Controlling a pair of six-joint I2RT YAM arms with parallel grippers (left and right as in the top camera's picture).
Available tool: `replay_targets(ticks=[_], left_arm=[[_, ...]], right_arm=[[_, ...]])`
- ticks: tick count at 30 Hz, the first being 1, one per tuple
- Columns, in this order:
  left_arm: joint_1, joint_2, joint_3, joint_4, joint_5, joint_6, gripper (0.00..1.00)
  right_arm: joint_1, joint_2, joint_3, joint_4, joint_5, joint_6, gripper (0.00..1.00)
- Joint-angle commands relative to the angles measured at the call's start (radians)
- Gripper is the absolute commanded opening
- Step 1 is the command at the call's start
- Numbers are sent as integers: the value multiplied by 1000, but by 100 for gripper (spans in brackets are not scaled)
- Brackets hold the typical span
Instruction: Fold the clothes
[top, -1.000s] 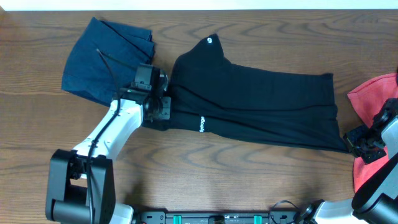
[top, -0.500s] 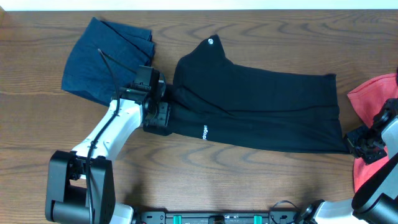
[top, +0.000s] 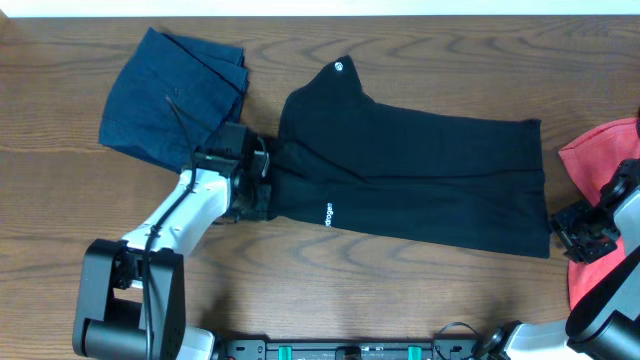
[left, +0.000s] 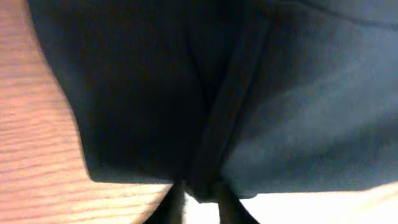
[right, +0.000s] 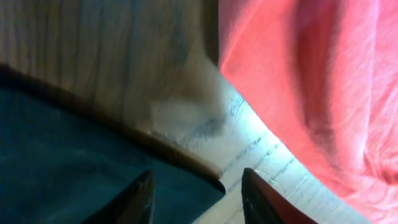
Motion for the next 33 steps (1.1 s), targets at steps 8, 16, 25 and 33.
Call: replay_targets(ticks=[8, 16, 25, 33], left_arm=[[4, -17, 26, 23, 5, 3, 6], [4, -19, 47, 0, 0, 3, 6], [28, -73, 53, -130, -112, 2, 6], [47, -89, 53, -150, -84, -21, 27]], right_arm=[[1, 3, -145, 79, -67, -6, 30], [-30, 3, -114, 87, 30, 38, 1], [-99, 3, -26, -17, 54, 39, 1], [-113, 3, -26, -38, 47, 38, 22]])
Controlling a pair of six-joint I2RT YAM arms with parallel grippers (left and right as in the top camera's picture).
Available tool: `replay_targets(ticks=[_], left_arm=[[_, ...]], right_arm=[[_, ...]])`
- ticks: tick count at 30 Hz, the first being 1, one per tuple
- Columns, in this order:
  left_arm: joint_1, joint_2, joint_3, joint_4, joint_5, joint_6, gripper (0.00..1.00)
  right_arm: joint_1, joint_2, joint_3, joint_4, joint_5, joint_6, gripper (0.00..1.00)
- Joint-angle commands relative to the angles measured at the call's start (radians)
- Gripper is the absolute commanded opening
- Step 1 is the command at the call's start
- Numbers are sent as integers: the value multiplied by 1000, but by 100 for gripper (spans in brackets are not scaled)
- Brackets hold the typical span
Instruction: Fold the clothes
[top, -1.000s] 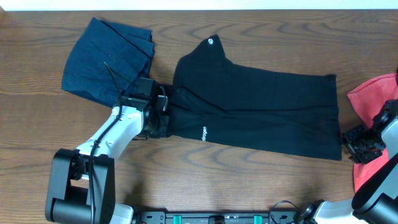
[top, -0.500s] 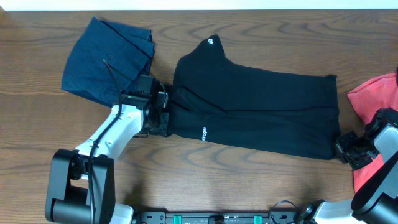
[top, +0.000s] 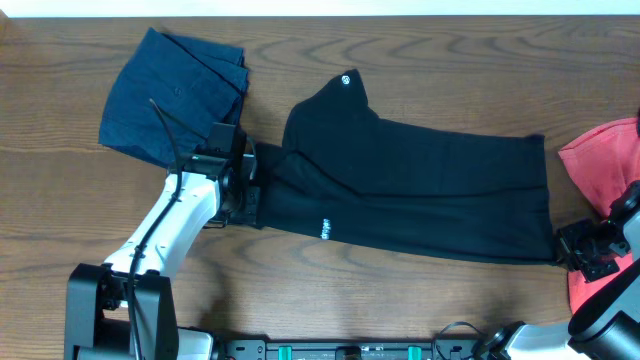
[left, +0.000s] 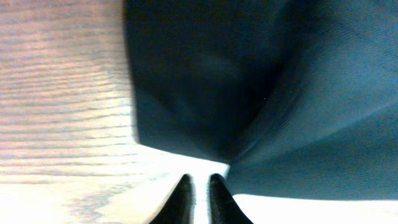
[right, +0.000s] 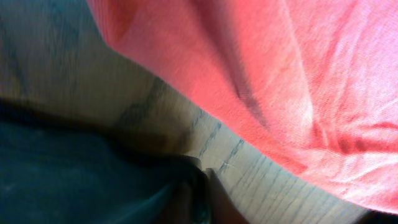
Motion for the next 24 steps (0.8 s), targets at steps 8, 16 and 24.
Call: replay_targets(ticks=[8, 16, 24], left_arm=[[11, -19, 34, -53, 30, -20, 54], [-13, -74, 158, -80, 418, -23, 53], [-213, 18, 137, 66, 367, -136, 54]], right_arm=[[-13, 10, 65, -7, -28, -10, 27], [-13, -66, 177, 7, -391, -180, 31], [0, -155, 183, 9, -521, -226, 38]])
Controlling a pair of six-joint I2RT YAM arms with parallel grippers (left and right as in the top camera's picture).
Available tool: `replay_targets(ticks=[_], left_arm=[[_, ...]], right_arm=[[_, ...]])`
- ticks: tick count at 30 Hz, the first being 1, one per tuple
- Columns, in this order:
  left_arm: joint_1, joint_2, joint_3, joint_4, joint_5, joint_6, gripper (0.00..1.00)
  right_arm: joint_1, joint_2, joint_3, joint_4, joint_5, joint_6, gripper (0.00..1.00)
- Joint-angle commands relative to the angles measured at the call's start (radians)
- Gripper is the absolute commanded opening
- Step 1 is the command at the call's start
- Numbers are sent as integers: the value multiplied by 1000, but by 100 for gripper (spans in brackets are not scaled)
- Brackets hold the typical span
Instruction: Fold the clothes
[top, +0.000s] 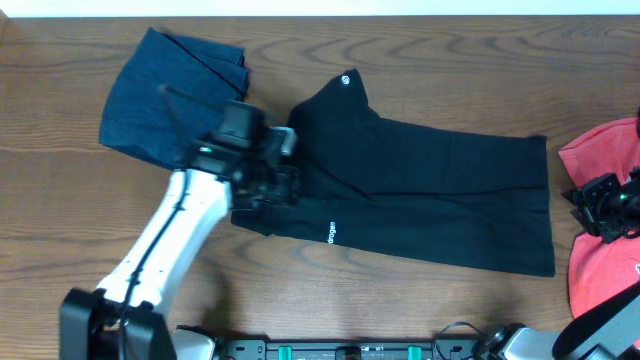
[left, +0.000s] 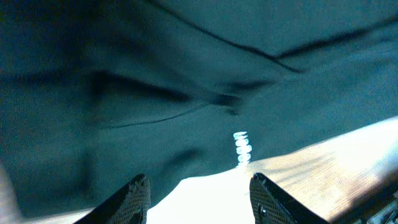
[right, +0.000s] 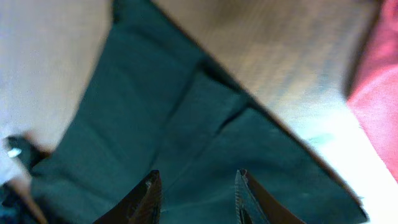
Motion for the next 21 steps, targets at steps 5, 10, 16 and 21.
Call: replay_targets(ticks=[5, 10, 16, 21], left_arm=[[-132, 164, -10, 136, 24, -59, 55], [-156, 225, -10, 168, -74, -45, 55], [-172, 273, -10, 242, -75, -29, 53], [-209, 317, -10, 243, -127, -23, 36]], right_arm=[[13, -28, 18, -19, -82, -45, 39], [13, -28, 18, -32, -82, -45, 38], [14, -28, 18, -31, -81, -44, 38], [14, -28, 18, -31, -82, -40, 38]])
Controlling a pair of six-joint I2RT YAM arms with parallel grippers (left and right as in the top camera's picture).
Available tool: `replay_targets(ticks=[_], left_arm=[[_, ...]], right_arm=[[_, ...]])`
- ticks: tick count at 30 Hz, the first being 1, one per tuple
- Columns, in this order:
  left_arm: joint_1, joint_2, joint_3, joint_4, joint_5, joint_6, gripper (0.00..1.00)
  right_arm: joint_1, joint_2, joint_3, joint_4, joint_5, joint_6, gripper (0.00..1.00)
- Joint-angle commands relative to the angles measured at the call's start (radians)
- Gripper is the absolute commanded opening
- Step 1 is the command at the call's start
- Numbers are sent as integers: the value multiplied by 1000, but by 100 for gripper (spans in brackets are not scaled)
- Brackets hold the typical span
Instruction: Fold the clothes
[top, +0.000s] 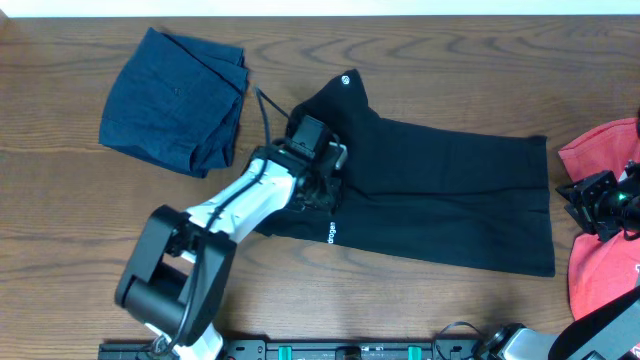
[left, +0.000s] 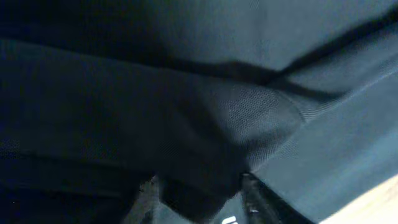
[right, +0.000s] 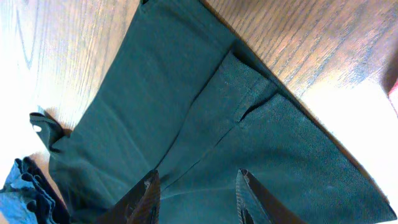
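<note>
Black pants (top: 440, 195) lie spread across the middle of the wooden table (top: 400, 300), with a raised crumpled fold at their left end. My left gripper (top: 322, 190) is low over that fold. In the left wrist view its open fingers (left: 255, 193) straddle a dark bulge of the black fabric (left: 205, 124). My right gripper (top: 585, 195) hovers open just off the pants' right hem. The right wrist view looks down across the pants (right: 186, 124) between my right gripper's (right: 196, 199) spread fingers.
A folded blue garment (top: 175, 100) lies at the back left. A red garment (top: 605, 150) sits at the right table edge under the right arm. The left arm stretches from the front left over the pants' left end.
My left gripper moved right from the pants' left edge to the crumpled fold and came down close to the cloth. The right gripper barely shifted. Both stay open.
At first my left gripper was shut on the pants' left end and the right stood open at the right hem corner. Then both were shut on the ends, with the pants drawn out longer. Later both were open and lifted, the pants flat. Now the left is down at the fold.
</note>
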Motion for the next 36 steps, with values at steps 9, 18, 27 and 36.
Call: replay_targets(ticks=[9, 18, 27, 36], left_arm=[[-27, -17, 113, -110, -42, 29, 11], [-27, -6, 161, 16, -131, 197, 11], [-27, 27, 161, 148, -158, 276, 29], [-26, -2, 165, -37, -222, 195, 68]], right_arm=[[8, -12, 18, -5, -18, -8, 38], [8, -12, 18, -4, -18, -8, 38], [8, -12, 18, -5, -13, -8, 38], [8, -12, 16, -13, -13, -8, 38]])
